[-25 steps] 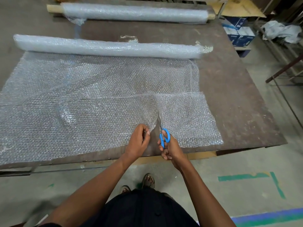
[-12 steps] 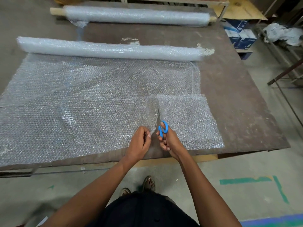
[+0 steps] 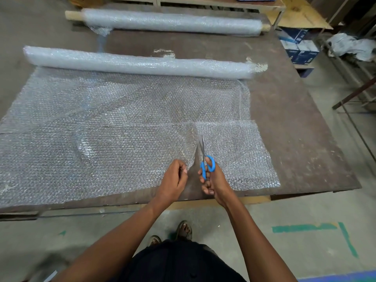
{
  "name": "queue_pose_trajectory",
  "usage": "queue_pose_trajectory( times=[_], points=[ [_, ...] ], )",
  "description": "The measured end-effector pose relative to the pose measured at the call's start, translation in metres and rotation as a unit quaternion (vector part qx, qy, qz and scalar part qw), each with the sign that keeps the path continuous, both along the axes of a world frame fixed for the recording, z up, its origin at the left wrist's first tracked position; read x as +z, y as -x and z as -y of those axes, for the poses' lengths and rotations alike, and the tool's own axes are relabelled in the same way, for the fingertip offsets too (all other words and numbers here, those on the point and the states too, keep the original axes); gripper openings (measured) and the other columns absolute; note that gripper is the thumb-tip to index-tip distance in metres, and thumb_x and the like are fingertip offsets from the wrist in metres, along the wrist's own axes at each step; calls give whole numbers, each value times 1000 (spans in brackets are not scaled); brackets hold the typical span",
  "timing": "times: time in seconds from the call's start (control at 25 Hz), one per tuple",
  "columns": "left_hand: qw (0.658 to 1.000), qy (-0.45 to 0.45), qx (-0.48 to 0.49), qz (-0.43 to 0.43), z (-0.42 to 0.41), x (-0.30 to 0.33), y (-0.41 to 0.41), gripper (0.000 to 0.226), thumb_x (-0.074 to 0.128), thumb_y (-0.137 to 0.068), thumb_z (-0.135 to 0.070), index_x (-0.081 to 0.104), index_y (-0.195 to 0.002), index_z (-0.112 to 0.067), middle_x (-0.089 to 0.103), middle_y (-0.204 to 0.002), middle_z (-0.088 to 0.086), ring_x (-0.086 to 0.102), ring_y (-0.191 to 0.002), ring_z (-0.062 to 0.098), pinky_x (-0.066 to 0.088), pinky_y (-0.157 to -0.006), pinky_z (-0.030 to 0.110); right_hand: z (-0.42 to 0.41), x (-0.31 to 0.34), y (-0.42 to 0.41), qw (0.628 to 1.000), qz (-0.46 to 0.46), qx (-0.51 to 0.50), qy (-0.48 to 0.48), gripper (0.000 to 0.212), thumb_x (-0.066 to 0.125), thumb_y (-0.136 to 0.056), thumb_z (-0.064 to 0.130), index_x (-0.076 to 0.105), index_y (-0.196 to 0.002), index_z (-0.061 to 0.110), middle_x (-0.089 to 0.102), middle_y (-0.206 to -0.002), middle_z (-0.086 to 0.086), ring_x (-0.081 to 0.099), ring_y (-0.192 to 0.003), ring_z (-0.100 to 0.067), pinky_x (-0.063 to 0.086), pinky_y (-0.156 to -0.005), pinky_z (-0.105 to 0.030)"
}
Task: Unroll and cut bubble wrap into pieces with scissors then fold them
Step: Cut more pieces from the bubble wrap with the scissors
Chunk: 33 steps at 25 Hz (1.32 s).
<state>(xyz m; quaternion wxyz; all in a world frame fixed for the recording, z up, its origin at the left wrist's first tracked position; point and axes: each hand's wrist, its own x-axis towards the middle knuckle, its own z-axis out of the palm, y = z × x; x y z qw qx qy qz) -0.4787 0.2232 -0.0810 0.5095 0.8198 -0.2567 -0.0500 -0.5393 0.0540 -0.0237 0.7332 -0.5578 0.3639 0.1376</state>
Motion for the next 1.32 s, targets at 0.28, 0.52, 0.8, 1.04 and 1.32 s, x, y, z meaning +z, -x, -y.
queue_pose_trajectory(
  times=[0.28,0.52,0.8,1.04,1.32],
  points=[
    [1000,16,3,-8,0,-3,-1,8,47,-105,-19,50,-100,-13,53,-89,0,51,-79,18,42,-69,32,-1,0,0,1000,0,1,-24,61,46,-104,66,61,-91,9,49,-63,-1,30,-41,-11,19,-36,-22],
    [1000,18,10,-13,-1,-3,0,8,46,-107,-17,48,-100,-14,51,-87,-2,50,-77,15,38,-71,23,7,-2,-15,999,9,-1,-34,60,45,-105,63,61,-90,7,50,-62,-2,31,-36,-10,20,-33,-21],
    [999,18,21,-20,-1,1,0,8,45,-108,-17,46,-101,-18,50,-86,-5,48,-75,13,38,-69,22,8,-10,-9,1000,1,18,-24,60,45,-105,64,63,-90,8,51,-62,-1,33,-38,-10,20,-34,-22],
    [1000,15,15,-8,-1,-1,0,8,45,-107,-16,46,-100,-19,50,-88,-4,49,-76,14,38,-69,23,17,-5,-33,999,15,28,-15,62,44,-106,64,62,-91,7,53,-64,-2,35,-33,-10,20,-31,-21],
    [1000,7,8,2,0,1,1,9,46,-107,-14,48,-100,-19,51,-90,-6,50,-79,12,39,-71,23,26,-14,-44,997,46,54,14,58,51,-105,62,61,-102,5,56,-68,-1,34,-38,-9,19,-33,-22]
  ],
)
